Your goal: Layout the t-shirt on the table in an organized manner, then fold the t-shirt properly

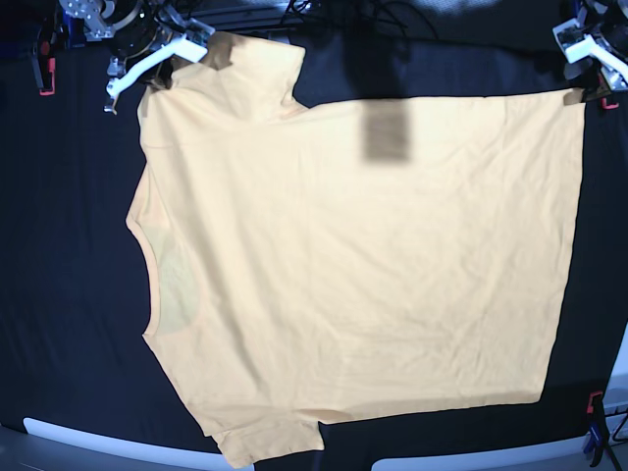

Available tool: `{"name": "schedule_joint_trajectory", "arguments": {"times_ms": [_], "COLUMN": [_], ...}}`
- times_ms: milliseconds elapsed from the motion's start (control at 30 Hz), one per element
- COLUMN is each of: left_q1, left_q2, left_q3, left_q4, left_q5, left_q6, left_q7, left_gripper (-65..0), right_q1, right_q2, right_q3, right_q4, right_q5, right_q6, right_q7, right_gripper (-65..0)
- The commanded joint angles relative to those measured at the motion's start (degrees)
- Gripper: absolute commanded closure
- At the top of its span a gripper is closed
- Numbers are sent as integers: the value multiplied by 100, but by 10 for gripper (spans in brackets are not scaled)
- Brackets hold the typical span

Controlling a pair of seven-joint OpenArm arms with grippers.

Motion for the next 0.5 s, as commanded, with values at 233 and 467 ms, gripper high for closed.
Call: {"name": "schedule_joint_trajectory", "arguments": {"times_ms": [233, 467], "left_q1": [-813, -1637], "left_q2": [-46, -17], "left_q3": [741, 1499], "left_q4": [-763, -1539], "left_q5": [-2, 2], "left_q6": [105, 122], "left_q7": [-59, -15], "left_gripper": [-252, -252], "right_q1": [-28, -31], "right_q2": [59, -17], "right_q3": [31, 31], "right_q4": [107, 107], "right_q5": [-28, -26], "right_q6": [-50, -50], "right_q7": [-7, -17], "right_gripper": [0, 0]}}
